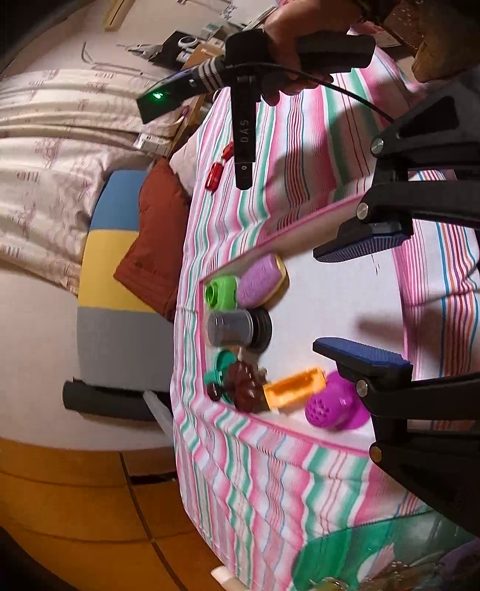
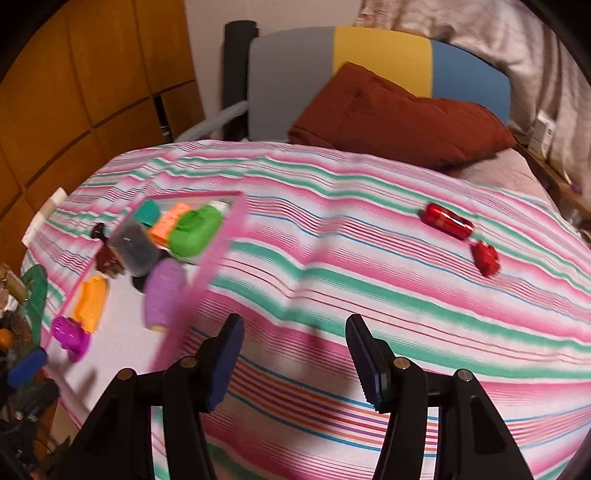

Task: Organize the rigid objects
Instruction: 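Move the right tool to the red block and grasp it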

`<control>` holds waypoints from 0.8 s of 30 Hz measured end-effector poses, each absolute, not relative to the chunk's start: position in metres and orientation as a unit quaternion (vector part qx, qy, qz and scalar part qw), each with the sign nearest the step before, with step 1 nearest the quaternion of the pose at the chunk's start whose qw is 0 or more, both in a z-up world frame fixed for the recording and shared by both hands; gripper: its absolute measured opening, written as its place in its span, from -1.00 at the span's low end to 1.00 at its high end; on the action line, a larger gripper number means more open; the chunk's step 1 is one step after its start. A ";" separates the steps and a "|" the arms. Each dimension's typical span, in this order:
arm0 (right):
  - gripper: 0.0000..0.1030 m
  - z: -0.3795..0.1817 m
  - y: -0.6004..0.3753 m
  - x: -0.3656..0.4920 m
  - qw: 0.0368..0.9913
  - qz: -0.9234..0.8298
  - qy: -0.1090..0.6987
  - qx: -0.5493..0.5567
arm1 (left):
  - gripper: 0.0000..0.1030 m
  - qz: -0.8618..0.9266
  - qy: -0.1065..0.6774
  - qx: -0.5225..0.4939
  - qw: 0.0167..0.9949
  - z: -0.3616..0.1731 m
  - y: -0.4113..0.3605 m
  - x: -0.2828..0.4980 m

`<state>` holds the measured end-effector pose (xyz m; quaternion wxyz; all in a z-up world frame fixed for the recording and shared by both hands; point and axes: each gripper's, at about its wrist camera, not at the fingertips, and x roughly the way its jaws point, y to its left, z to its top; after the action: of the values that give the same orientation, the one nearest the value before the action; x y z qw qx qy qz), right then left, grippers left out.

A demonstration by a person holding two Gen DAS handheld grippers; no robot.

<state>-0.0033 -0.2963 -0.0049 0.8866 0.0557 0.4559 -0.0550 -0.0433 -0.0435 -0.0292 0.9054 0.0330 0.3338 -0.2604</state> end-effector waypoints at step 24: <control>0.13 -0.033 -0.411 -0.027 0.866 -0.159 0.465 0.093 | -0.17 -0.360 0.355 0.084 0.859 -0.023 -0.147 -0.049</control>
<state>-0.0275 -0.4108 -0.0334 0.8660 0.0930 0.4651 -0.1585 -0.0489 -0.1471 -0.0232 0.8587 0.0845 0.3553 -0.3596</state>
